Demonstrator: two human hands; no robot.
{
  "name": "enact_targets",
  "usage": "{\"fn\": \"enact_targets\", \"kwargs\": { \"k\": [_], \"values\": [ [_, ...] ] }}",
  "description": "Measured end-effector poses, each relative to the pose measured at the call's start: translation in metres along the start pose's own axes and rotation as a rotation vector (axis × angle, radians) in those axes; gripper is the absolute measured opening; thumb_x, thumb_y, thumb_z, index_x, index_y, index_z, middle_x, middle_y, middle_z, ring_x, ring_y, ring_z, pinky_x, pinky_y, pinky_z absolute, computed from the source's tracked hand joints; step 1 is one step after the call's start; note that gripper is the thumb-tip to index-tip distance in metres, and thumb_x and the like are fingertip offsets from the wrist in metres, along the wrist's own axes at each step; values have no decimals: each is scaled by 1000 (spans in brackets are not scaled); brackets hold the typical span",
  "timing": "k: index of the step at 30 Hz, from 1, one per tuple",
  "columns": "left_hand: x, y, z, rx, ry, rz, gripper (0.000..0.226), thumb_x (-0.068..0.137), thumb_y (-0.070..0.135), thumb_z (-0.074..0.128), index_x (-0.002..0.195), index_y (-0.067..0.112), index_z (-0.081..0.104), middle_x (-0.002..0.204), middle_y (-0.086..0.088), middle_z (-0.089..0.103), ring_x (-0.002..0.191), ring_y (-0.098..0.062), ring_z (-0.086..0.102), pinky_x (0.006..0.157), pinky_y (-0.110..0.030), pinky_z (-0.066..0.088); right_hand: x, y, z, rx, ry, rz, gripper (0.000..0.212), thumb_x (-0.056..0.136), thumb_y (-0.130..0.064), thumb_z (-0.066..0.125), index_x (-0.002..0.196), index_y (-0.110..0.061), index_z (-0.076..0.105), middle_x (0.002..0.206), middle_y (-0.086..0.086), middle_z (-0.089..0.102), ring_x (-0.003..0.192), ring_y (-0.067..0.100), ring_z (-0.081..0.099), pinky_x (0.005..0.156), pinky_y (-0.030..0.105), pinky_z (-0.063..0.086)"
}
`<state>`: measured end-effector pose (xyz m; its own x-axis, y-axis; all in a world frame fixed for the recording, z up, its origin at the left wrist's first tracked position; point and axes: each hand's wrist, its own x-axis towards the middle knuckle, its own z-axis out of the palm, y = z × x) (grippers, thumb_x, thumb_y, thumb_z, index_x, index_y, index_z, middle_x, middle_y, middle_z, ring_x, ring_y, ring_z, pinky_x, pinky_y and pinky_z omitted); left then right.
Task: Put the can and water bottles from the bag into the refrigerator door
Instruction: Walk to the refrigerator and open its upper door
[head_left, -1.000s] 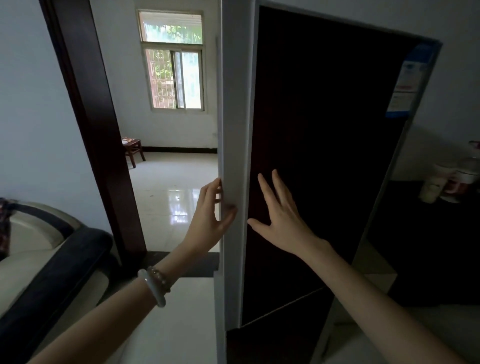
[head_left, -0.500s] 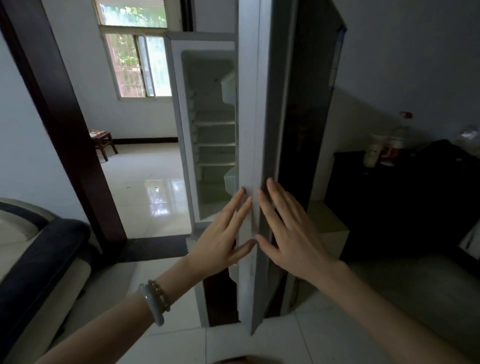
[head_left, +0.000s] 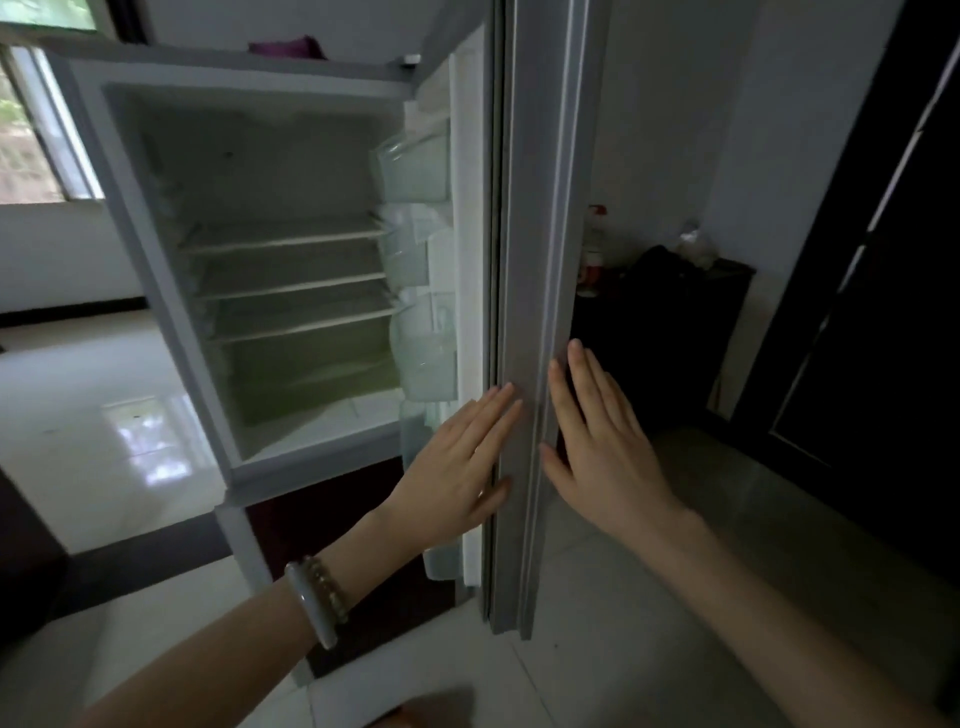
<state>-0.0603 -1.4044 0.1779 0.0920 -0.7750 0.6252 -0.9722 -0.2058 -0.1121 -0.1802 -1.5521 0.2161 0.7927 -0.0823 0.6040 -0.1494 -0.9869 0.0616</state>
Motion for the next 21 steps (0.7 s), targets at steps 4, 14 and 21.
{"fn": "enact_targets", "kwargs": {
  "k": [4,14,21],
  "values": [
    [9,9,18,3,-14,-13,69,91,29,55,143,-3,23,153,-18,18,143,-27,12,114,-44,19,-6,16,-5,-15,19,38,78,86,-26,61,145,0,16,153,20,5,141,31,8,112,45,12],
    [24,-57,45,106,-9,-177,67,93,40,39,145,2,21,152,-14,18,142,-27,14,113,-44,17,16,10,43,-64,-61,-71,73,83,-25,54,144,-2,23,153,19,17,142,28,7,113,43,8],
    [76,-111,94,117,-75,-144,69,94,48,33,147,9,14,153,-14,20,141,-31,19,111,-49,20,45,56,72,-174,-80,4,75,81,-25,61,143,-2,25,152,15,24,141,25,10,113,43,5]
  ]
}}
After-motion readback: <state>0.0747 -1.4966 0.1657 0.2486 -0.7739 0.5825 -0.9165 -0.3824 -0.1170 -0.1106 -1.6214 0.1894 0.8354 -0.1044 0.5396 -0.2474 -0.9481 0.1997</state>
